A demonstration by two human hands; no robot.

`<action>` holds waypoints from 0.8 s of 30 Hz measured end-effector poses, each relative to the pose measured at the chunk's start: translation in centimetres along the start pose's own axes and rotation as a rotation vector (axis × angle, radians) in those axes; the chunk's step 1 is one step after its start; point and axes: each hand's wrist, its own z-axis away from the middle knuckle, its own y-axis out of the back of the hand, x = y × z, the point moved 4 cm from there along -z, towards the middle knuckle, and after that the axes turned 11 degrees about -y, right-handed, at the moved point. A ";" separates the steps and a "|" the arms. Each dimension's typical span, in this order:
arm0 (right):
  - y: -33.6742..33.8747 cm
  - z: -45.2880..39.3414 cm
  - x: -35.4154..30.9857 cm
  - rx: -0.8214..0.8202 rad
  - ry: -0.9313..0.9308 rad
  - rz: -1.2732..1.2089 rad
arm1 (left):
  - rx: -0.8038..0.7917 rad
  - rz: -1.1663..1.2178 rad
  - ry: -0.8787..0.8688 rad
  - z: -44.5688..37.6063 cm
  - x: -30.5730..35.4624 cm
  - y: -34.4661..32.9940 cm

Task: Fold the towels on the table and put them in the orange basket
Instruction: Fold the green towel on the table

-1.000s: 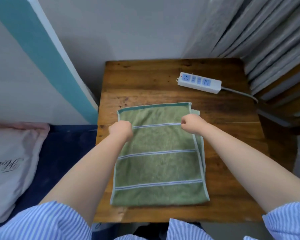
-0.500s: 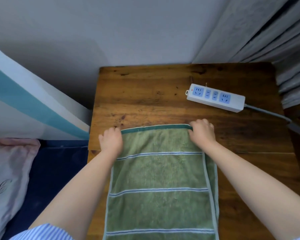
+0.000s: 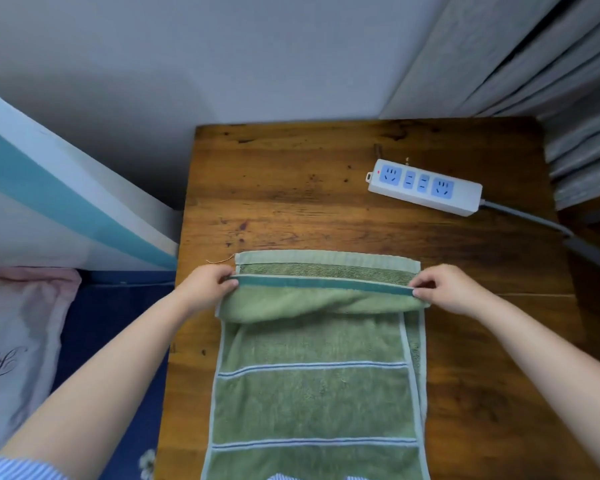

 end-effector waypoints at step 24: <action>1.1 -0.9 -1.5 0.147 0.083 0.195 | 0.177 -0.104 -0.211 -0.3 2.2 2.7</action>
